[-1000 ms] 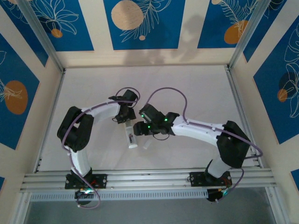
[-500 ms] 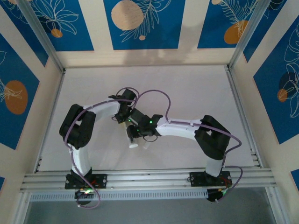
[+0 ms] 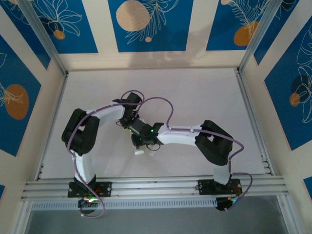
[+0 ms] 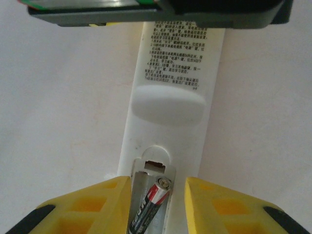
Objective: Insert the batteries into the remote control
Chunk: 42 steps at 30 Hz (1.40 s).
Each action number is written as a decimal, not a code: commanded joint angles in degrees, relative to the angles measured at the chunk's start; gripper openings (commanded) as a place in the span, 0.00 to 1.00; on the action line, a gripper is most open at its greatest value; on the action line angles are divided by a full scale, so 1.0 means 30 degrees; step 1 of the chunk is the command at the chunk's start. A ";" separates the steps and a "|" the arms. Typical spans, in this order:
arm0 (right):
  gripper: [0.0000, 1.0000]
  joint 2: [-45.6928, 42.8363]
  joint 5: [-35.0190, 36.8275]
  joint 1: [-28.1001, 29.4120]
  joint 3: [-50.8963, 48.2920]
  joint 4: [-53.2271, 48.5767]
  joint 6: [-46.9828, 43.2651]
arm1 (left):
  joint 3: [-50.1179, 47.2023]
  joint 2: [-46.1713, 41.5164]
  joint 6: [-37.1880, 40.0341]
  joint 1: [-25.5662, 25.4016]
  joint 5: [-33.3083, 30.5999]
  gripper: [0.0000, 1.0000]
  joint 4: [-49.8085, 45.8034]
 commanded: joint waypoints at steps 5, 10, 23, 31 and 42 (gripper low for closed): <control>0.30 0.0883 -0.0132 0.0031 0.0837 -0.0547 0.0794 | 0.0054 0.0445 0.0241 0.0127 0.0483 0.39 -0.0172; 0.29 0.0899 -0.0340 0.0132 0.0576 -0.0411 0.1099 | 0.0034 0.0503 0.0222 0.0129 0.0473 0.38 -0.0180; 0.17 0.0848 -0.0111 0.0480 0.0403 -0.1046 0.1138 | 0.0073 0.0452 0.0208 0.0128 0.0403 0.37 -0.0268; 0.15 0.0819 -0.0141 0.0688 0.0216 -0.1105 0.1217 | 0.0197 0.0532 0.0208 0.0127 0.0140 0.36 -0.0441; 0.15 0.0882 -0.1063 0.0976 -0.0242 -0.0896 0.0816 | 0.0116 0.0663 -0.0012 0.0136 0.0178 0.35 -0.0240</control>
